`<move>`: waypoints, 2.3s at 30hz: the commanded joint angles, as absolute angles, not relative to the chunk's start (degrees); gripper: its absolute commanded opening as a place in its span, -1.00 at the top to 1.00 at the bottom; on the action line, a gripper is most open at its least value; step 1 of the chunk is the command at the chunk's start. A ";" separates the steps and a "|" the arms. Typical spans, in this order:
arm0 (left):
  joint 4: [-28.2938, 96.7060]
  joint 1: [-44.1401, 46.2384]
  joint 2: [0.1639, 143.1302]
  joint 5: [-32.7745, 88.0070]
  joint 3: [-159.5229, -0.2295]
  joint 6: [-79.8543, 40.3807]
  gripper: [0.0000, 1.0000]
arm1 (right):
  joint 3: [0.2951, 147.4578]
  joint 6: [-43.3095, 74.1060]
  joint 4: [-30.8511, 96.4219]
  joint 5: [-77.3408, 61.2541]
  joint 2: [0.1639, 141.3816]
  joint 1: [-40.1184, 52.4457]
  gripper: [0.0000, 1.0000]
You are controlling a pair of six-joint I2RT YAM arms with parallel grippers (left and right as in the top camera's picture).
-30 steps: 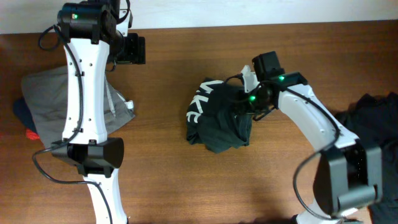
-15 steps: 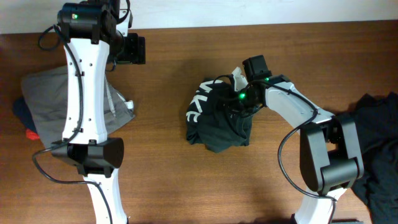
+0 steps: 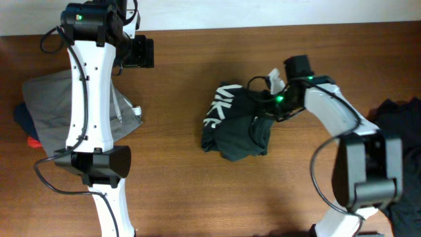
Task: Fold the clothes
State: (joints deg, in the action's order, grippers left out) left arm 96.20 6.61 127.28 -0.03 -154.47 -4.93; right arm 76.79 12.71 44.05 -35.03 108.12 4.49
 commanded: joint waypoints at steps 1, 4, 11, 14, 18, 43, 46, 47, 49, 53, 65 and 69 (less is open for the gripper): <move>96.05 6.48 125.60 -0.40 -155.41 -4.21 -0.61 | 77.10 6.15 46.17 -35.46 103.66 2.39 0.92; 96.03 6.48 125.60 -0.43 -155.41 -4.21 -0.61 | 77.21 -1.28 48.58 -38.70 102.45 1.72 0.92; 96.40 6.48 125.60 -0.40 -155.41 -4.21 -0.61 | 77.19 -1.61 52.10 -28.69 101.45 1.37 0.92; 96.71 6.48 125.60 1.15 -155.09 -4.19 -0.62 | 77.17 5.10 52.62 -13.96 101.45 0.91 0.89; 96.71 6.90 125.60 8.82 -153.84 -4.19 -0.62 | 77.19 12.10 52.23 -4.93 101.45 -0.89 0.64; 77.69 21.30 125.67 32.69 -103.07 7.55 -0.68 | 71.40 -9.93 65.14 -34.17 101.62 0.49 -0.03; 75.22 22.06 125.67 34.81 -100.97 7.40 -0.68 | 66.83 -8.71 59.24 -33.76 101.62 3.25 -0.03; 74.48 22.39 125.67 34.81 -100.53 7.40 -0.68 | 65.65 -7.92 57.47 -33.50 101.62 3.95 -0.02; 73.08 22.98 125.67 34.83 -99.96 6.83 -0.68 | 63.86 -5.96 54.63 -31.46 101.62 4.82 -0.02; 70.89 23.66 125.67 34.81 -99.83 3.97 -0.67 | 61.01 -3.99 49.89 -26.94 101.62 5.43 0.01; 69.63 23.75 125.67 34.04 -99.83 3.07 -0.21 | 61.67 -3.95 56.18 -28.18 97.58 2.04 0.92; 69.17 23.75 125.67 32.75 -99.83 3.07 0.11 | 61.82 -3.97 58.06 -28.18 93.51 -1.06 0.92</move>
